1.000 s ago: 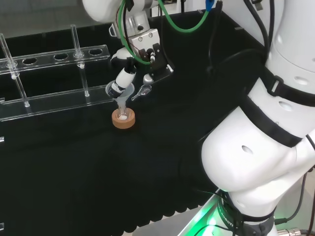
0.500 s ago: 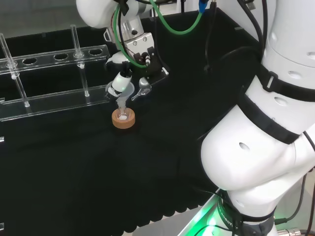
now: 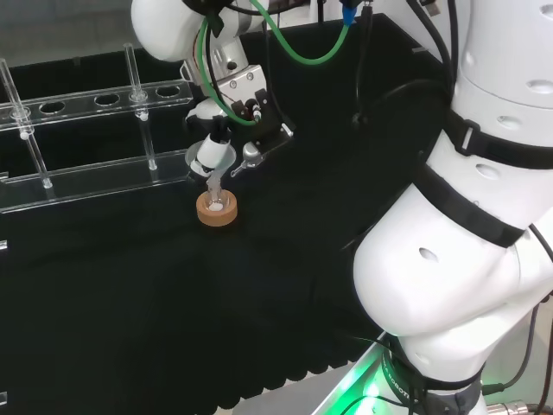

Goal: Remove the funnel from the round-bottom flask.

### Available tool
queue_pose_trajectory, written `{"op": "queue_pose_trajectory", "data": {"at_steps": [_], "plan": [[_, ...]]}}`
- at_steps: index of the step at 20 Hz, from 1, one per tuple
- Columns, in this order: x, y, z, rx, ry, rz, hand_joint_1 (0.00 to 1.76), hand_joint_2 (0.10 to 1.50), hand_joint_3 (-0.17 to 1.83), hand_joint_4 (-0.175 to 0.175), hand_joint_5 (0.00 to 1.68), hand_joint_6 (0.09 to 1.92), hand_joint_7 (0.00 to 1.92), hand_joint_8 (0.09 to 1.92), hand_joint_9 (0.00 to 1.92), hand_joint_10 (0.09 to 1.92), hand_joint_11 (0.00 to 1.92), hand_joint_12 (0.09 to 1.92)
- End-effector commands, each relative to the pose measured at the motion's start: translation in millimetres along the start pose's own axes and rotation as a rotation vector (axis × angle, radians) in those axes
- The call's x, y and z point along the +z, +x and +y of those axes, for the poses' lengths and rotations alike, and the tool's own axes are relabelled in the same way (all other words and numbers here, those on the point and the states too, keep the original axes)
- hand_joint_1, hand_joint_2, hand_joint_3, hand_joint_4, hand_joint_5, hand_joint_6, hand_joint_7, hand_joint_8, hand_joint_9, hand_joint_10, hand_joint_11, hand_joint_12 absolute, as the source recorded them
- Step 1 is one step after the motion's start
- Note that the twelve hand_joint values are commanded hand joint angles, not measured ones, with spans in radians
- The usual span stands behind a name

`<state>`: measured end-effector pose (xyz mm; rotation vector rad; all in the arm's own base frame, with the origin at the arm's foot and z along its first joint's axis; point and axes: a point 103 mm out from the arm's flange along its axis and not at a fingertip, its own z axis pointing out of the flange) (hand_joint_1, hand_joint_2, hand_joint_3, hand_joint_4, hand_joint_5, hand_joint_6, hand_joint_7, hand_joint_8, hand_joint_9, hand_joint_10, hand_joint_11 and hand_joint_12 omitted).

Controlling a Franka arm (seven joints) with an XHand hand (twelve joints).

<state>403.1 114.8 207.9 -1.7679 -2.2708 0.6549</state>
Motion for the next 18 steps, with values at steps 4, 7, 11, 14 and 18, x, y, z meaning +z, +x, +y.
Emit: {"op": "queue_pose_trajectory", "data": {"at_steps": [4,7,11,14,18], "plan": [[9,2,9,-0.004,0.009,-0.061,0.59,0.69,0.19,-0.032,0.06,0.09,0.0,0.23,0.07,0.84,0.24,1.5],[11,1,10,0.004,0.005,-0.088,0.6,0.69,0.18,-0.032,0.06,0.09,0.0,0.25,0.08,0.84,0.24,1.5],[14,0,9,0.02,-0.005,-0.123,0.62,0.7,0.18,-0.034,0.07,0.09,0.0,0.33,0.12,0.82,0.25,1.49],[15,0,9,0.031,-0.003,-0.157,0.66,0.72,0.19,-0.036,0.11,0.09,0.0,0.46,0.17,0.79,0.27,1.48],[16,1,10,0.033,-0.007,-0.177,0.68,0.72,0.21,-0.038,0.14,0.09,0.02,0.64,0.24,0.76,0.28,1.47]]}}
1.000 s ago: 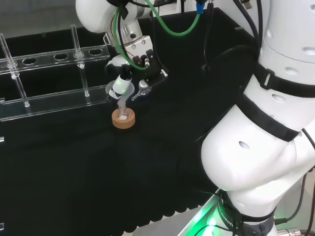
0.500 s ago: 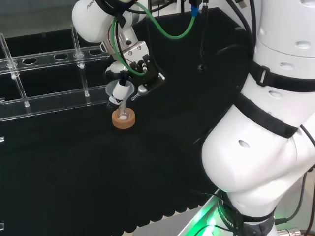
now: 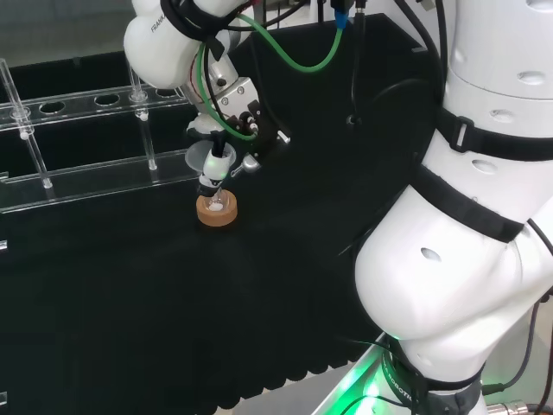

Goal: Remove the funnel from the round-bottom flask.

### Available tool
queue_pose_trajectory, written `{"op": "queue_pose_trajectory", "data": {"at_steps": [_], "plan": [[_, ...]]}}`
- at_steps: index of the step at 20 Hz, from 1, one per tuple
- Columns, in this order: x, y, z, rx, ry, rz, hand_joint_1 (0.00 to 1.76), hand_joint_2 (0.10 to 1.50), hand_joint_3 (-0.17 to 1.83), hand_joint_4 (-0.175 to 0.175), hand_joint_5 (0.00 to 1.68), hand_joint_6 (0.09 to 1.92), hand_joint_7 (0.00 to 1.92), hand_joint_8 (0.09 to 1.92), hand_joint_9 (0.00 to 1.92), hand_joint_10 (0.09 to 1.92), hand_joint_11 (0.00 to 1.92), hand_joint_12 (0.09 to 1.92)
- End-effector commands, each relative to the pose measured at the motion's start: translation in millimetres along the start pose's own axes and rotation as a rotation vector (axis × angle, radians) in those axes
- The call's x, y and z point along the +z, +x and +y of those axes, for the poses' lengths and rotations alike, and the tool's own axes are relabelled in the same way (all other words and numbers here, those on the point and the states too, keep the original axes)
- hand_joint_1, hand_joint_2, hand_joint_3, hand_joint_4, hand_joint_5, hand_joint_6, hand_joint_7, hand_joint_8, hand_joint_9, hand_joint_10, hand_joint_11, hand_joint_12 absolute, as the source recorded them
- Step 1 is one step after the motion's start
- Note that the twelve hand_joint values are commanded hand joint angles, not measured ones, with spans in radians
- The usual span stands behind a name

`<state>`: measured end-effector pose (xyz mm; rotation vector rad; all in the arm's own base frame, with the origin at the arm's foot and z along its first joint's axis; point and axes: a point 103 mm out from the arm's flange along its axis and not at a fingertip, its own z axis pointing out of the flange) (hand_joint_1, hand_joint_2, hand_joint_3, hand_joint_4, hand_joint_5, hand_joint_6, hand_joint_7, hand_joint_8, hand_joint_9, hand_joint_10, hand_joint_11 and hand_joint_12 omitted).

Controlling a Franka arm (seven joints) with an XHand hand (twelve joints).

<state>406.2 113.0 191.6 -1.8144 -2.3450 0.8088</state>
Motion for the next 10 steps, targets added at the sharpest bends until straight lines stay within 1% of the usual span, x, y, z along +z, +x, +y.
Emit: {"op": "queue_pose_trajectory", "data": {"at_steps": [1,4,7,10], "plan": [[1.8,1.8,-0.3,0.0,-0.006,-0.034,0.68,0.72,0.22,-0.038,0.15,0.09,0.02,0.65,0.24,0.76,0.28,1.47],[0.1,2.0,-1.2,-0.005,-0.025,-0.039,0.68,0.72,0.24,-0.036,0.19,0.09,0.09,0.68,0.34,0.72,0.3,1.44],[0.2,2.7,-1.2,-0.01,-0.031,-0.065,0.68,0.73,0.28,-0.037,0.29,0.09,0.22,0.69,0.51,0.65,0.35,1.4],[-0.1,2.9,-1.7,-0.004,-0.051,-0.085,0.69,0.72,0.33,-0.038,0.39,0.09,0.35,0.69,0.71,0.59,0.42,1.35]]}}
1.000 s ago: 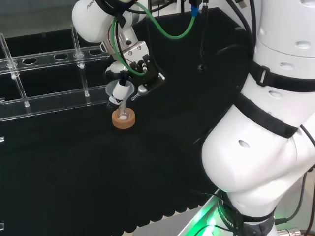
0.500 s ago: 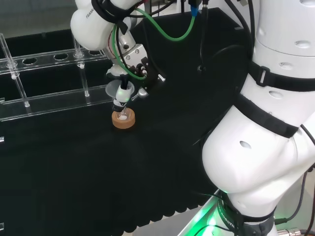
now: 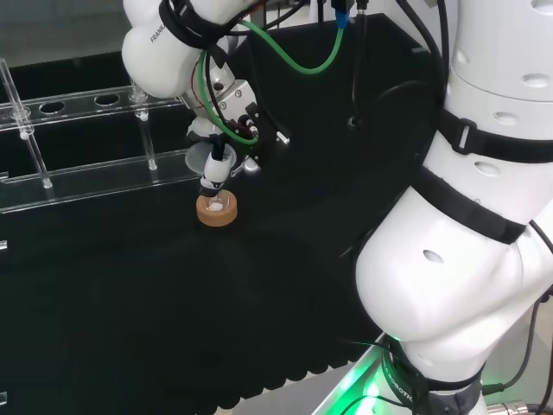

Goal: Remove the funnel from the round-bottom flask.

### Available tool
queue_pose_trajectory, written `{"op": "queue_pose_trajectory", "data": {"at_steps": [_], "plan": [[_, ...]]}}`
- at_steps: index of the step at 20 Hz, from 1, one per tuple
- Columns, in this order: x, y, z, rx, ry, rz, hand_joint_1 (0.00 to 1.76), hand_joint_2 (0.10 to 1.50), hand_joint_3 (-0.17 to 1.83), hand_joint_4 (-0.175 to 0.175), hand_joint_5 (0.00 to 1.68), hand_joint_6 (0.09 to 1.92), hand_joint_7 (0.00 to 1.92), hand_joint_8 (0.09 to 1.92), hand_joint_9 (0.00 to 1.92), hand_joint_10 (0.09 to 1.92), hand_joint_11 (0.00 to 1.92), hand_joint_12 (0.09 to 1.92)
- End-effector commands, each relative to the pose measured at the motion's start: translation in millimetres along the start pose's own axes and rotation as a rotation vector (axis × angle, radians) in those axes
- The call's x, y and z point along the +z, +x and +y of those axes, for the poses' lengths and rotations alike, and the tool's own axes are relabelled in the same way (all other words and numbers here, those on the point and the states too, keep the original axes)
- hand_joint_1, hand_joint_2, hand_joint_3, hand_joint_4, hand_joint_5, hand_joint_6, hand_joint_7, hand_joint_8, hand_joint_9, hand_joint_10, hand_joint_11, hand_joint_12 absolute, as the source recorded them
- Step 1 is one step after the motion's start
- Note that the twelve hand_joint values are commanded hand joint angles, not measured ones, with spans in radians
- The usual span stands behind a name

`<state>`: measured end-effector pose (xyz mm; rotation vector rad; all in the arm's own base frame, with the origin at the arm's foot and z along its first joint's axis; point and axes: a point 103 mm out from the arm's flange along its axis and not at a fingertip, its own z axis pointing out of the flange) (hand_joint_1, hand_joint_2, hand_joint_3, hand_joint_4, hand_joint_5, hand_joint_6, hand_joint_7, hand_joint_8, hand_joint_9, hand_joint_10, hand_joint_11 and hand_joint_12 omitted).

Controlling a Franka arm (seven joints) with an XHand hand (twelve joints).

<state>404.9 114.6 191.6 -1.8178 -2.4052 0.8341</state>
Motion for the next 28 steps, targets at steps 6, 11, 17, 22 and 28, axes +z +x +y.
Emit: {"op": "queue_pose_trajectory", "data": {"at_steps": [6,11,17,22,28], "plan": [[-4,-1,-6,0.028,-0.072,-0.063,0.72,0.75,0.39,-0.034,0.55,0.09,0.56,0.69,0.94,0.54,0.52,1.29],[-13,-6,-11,0.031,-0.066,-0.032,0.73,0.77,0.41,-0.032,0.58,0.09,0.61,0.69,1.0,0.52,0.54,1.27],[-30,-8,-21,0.038,-0.066,-0.023,0.73,0.77,0.41,-0.033,0.58,0.1,0.62,0.69,1.01,0.52,0.55,1.27],[-46,-13,-33,0.046,-0.081,-0.014,0.73,0.77,0.41,-0.036,0.57,0.09,0.6,0.69,1.01,0.51,0.55,1.27],[-65,-20,-48,0.069,-0.108,0.006,0.72,0.77,0.42,-0.037,0.56,0.09,0.59,0.69,0.99,0.51,0.54,1.27]]}}
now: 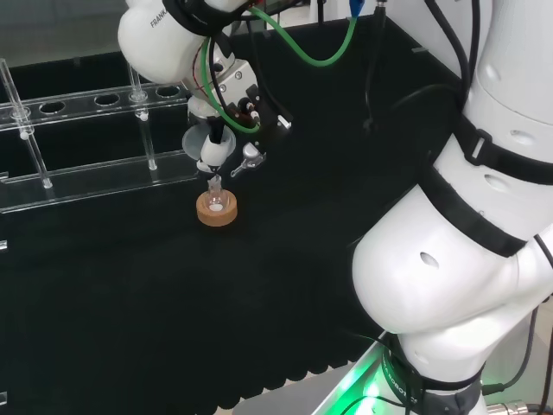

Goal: Remove the funnel from the round-bottom flask.

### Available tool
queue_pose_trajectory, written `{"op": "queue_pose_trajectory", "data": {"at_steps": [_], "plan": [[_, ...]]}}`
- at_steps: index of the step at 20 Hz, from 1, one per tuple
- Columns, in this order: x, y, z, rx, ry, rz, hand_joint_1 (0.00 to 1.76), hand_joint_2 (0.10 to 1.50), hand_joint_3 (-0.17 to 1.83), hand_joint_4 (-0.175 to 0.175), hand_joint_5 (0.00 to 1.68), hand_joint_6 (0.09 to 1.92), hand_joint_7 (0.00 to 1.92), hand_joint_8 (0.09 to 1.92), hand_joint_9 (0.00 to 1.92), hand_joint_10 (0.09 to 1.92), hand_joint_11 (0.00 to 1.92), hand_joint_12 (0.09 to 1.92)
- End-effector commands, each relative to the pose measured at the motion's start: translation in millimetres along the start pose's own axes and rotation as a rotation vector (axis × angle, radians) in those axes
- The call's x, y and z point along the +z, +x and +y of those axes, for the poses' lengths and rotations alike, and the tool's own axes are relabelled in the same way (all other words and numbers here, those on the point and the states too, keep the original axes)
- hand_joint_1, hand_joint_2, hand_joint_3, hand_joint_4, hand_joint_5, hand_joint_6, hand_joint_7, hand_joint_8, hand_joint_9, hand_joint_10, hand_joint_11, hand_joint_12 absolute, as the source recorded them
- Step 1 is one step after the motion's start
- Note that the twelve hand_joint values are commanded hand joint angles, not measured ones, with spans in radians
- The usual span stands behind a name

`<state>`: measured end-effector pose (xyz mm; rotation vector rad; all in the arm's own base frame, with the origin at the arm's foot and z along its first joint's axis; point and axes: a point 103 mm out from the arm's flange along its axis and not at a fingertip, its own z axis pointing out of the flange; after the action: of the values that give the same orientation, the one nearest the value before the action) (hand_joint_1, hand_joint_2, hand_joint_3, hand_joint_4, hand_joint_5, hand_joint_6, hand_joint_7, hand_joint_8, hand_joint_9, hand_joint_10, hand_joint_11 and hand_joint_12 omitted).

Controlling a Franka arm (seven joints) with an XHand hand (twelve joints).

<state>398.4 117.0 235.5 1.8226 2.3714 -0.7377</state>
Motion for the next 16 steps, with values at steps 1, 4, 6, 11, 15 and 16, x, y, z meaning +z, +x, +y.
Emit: {"op": "queue_pose_trajectory", "data": {"at_steps": [1,4,6,11,15,16], "plan": [[-34,-14,-24,0.04,-0.027,0.026,0.72,0.77,0.42,-0.037,0.56,0.09,0.59,0.68,0.99,0.51,0.54,1.27],[-48,-19,-30,0.052,-0.044,0.035,0.72,0.77,0.42,-0.037,0.56,0.09,0.58,0.69,0.99,0.5,0.54,1.27],[-58,-23,-33,0.055,-0.062,0.043,0.72,0.77,0.42,-0.037,0.56,0.09,0.58,0.69,0.99,0.5,0.54,1.27],[-75,-32,-35,0.07,-0.077,0.069,0.72,0.77,0.42,-0.037,0.56,0.09,0.57,0.69,0.98,0.5,0.54,1.27],[-84,-41,-31,0.074,-0.084,0.084,0.71,0.76,0.42,-0.037,0.56,0.09,0.57,0.69,0.98,0.5,0.54,1.27],[-87,-44,-30,0.076,-0.087,0.088,0.71,0.77,0.42,-0.038,0.56,0.09,0.57,0.69,0.98,0.5,0.54,1.27]]}}
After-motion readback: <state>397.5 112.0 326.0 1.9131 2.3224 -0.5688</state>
